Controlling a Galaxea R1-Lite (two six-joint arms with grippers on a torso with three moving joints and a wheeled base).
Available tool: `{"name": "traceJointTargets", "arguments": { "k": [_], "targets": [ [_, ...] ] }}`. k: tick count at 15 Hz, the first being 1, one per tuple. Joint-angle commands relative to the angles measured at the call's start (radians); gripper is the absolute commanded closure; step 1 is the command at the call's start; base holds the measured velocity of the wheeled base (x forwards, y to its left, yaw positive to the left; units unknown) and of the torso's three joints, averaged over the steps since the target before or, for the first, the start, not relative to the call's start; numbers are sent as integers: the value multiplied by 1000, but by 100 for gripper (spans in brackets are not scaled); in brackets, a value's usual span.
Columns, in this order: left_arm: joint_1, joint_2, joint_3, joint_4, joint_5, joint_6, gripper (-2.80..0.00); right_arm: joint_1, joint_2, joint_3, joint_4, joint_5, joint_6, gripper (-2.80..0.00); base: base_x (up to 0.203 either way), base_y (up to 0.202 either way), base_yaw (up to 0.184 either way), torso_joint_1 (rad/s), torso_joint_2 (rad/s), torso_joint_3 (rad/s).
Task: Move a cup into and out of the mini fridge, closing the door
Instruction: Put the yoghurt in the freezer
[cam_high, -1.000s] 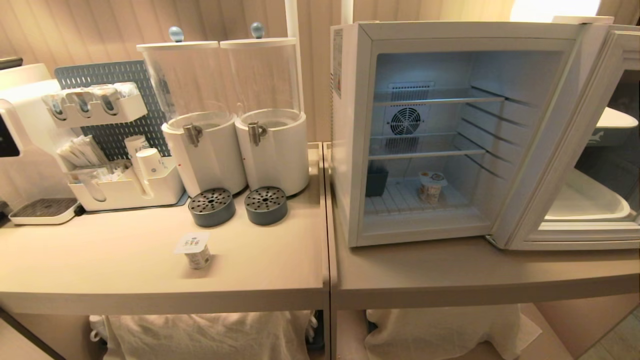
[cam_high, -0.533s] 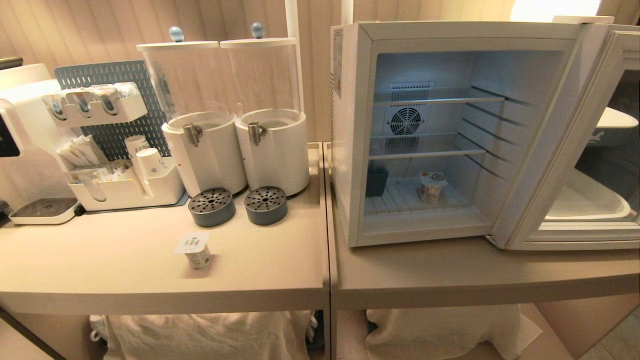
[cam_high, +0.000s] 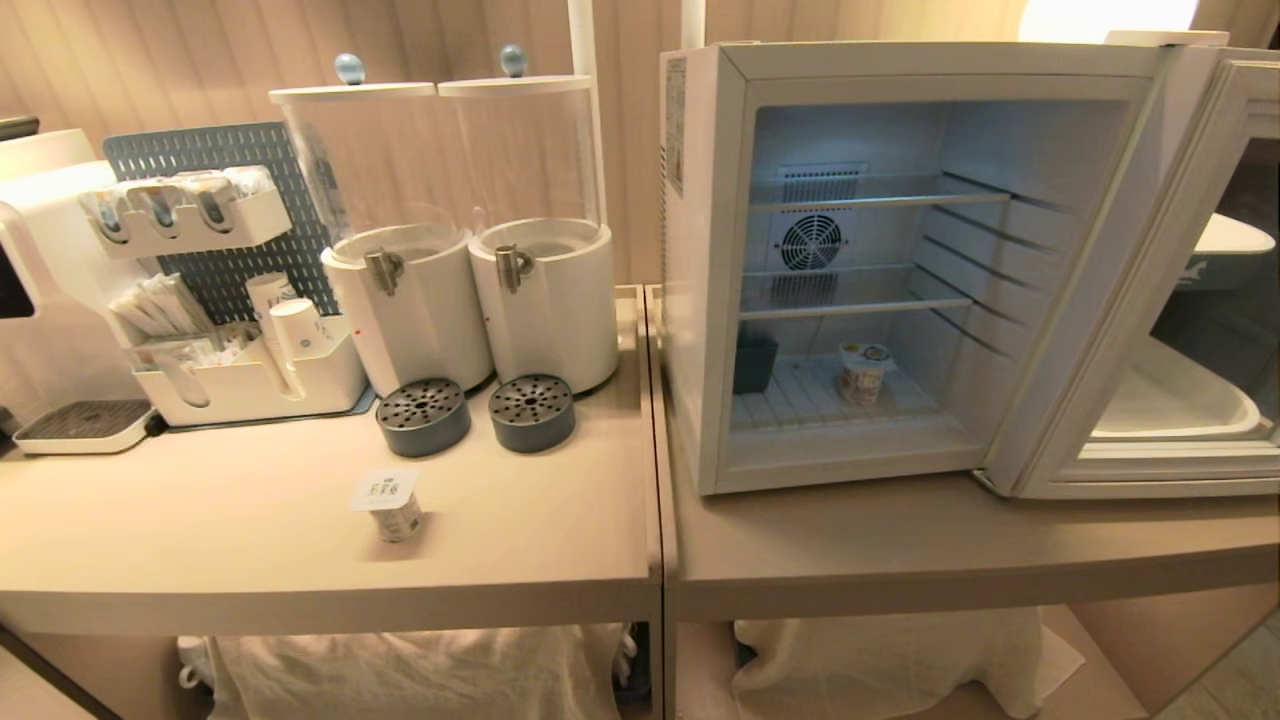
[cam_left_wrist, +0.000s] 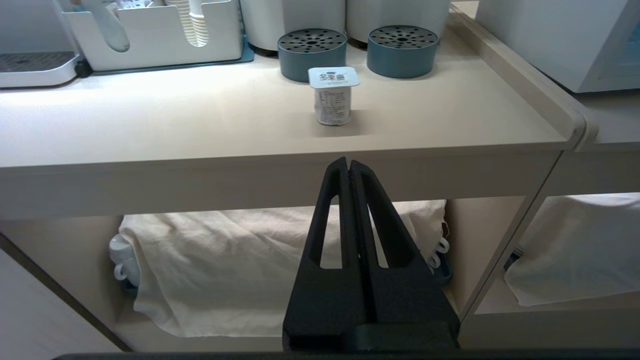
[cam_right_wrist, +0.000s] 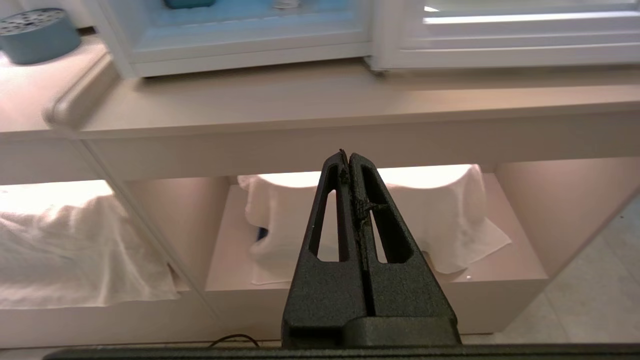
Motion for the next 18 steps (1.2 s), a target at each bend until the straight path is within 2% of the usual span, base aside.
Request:
{"name": "traceJointTargets", "arguments": {
  "k": [1,18],
  "targets": [
    [0,1,0,-1,0,0,0,0,0,-1,-1,1,0,0,3,129,-4,2,3,7],
    [0,1,0,-1,0,0,0,0,0,-1,1,1,1,0,0,192,1,2,3,3]
  ]
}}
